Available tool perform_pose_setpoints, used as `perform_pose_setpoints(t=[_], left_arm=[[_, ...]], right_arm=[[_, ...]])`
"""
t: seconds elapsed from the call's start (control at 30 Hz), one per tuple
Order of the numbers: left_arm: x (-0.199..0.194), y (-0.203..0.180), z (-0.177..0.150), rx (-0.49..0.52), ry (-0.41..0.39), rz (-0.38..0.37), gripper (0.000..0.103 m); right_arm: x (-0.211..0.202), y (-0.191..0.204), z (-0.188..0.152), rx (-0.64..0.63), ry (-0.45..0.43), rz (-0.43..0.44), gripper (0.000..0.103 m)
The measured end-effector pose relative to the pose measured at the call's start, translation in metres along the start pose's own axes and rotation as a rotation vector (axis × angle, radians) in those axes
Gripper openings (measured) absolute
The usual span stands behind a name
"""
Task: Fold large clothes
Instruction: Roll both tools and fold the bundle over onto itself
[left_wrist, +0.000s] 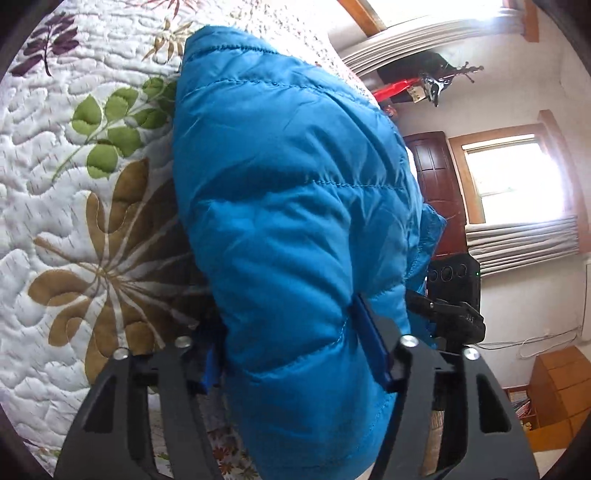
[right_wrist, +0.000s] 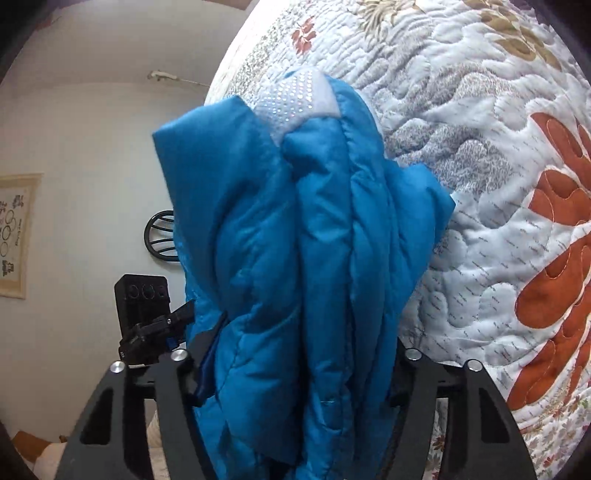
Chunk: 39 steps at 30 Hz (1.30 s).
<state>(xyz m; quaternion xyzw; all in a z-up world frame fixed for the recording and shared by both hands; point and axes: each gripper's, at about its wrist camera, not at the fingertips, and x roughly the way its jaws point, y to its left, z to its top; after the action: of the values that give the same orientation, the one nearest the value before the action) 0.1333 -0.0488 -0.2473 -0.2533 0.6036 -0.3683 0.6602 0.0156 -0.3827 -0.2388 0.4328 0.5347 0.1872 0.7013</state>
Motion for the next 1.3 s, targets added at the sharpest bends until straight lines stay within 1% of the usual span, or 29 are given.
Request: perform_pose_setpoints(t=[0.07,0.13,0.27,0.4,0.53,0.6,0.7,0.8,0.9,1.0,1.1,1.2,1.27,1.3], left_arm=[[-0.007,-0.006,0.0,0.026,-0.027,-0.01,0.049],[-0.017,-0.012,-0.001,0.054,-0.053,-0.013,0.046],[-0.05,-0.025,0.005,0.097,-0.128,-0.022,0.045],[-0.095,-0.034,0.017,0.134,-0.225,-0.019,0.045],[-0.138,-0.026,0.041,0.146,-0.317,0.02,0.046],[-0.157,-0.016,0.056,0.145,-0.356,0.051,0.046],[-0.179,0.005,0.08,0.132,-0.394,0.1,0.046],[-0.195,0.031,0.106,0.11,-0.412,0.132,0.046],[-0.204,0.061,0.132,0.084,-0.42,0.152,0.046],[-0.206,0.086,0.16,0.054,-0.415,0.172,0.046],[-0.206,0.115,0.178,0.025,-0.397,0.179,0.046],[-0.197,0.139,0.196,-0.005,-0.362,0.176,0.046],[-0.189,0.155,0.198,-0.023,-0.34,0.183,0.049],[-0.183,0.157,0.196,-0.016,-0.335,0.191,0.051]], right_arm=[[-0.004,0.007,-0.003,-0.019,-0.018,0.0,0.053],[-0.006,0.021,-0.005,-0.046,-0.036,-0.007,0.05],[-0.013,0.063,-0.003,-0.157,-0.073,-0.018,0.049],[-0.006,0.113,0.016,-0.261,-0.09,0.006,0.049],[0.027,0.165,0.055,-0.337,-0.077,0.043,0.049],[0.053,0.188,0.076,-0.364,-0.062,0.054,0.049],[0.097,0.212,0.107,-0.375,-0.029,0.065,0.049],[0.14,0.231,0.133,-0.38,0.002,0.064,0.049],[0.183,0.24,0.158,-0.37,0.026,0.064,0.049],[0.218,0.238,0.177,-0.346,0.049,0.054,0.049],[0.251,0.234,0.198,-0.316,0.067,0.037,0.049],[0.273,0.224,0.205,-0.281,0.089,0.009,0.049],[0.28,0.219,0.202,-0.266,0.097,-0.011,0.049],[0.281,0.217,0.201,-0.258,0.096,-0.002,0.049]])
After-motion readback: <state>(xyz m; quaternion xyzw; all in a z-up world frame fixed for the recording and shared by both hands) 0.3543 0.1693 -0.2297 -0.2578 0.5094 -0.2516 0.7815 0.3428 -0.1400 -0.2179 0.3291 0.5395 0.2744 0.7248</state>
